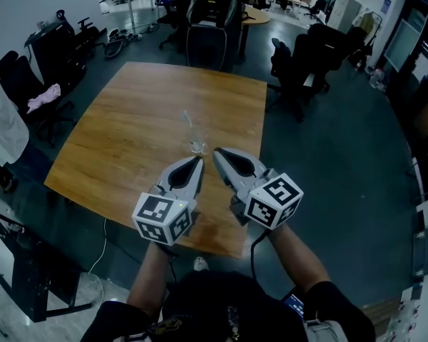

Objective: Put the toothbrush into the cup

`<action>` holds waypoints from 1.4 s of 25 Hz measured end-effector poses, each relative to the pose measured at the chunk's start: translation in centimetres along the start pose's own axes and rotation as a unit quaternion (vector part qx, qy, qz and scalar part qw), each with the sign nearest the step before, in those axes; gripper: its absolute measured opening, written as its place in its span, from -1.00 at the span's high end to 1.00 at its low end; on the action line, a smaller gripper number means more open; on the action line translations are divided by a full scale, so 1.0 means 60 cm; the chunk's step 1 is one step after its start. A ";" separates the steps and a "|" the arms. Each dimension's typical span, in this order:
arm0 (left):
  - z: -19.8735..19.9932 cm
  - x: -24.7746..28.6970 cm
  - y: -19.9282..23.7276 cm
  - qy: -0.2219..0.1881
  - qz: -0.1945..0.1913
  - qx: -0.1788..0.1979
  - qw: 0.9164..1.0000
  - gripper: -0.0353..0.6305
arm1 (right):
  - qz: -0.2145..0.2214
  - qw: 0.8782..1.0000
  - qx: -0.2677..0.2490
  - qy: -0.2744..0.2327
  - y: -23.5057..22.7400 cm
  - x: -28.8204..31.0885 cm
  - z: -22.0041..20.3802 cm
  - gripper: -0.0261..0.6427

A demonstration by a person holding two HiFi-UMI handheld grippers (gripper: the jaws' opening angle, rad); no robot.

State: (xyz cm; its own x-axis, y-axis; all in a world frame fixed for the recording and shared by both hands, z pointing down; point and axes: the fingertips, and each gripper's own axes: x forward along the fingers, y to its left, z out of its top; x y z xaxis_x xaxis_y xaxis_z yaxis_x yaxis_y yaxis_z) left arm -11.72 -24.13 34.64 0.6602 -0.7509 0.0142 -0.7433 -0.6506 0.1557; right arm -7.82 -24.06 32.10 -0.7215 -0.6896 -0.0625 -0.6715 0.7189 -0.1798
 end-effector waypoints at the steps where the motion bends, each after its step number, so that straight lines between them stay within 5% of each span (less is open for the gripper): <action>1: 0.005 -0.002 -0.008 -0.003 0.000 0.000 1.000 0.87 | 0.004 1.000 -0.012 0.004 0.007 -0.005 0.002 0.91; 11: 0.032 -0.018 -0.071 -0.010 0.006 0.015 1.000 0.87 | 0.038 0.999 -0.035 -0.017 0.051 -0.069 0.047 0.91; 35: 0.031 -0.028 -0.129 -0.005 0.013 0.022 1.000 0.87 | 0.039 0.999 -0.024 -0.014 0.050 -0.129 0.051 0.91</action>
State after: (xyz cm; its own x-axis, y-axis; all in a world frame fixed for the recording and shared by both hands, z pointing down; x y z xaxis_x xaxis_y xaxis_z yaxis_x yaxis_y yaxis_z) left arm -7.29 -18.07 31.55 0.6402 -0.7682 0.0067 -0.7638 -0.6355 0.1127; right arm -3.76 -16.84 29.02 -0.7673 -0.6332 -0.1018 -0.6215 0.7733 -0.1256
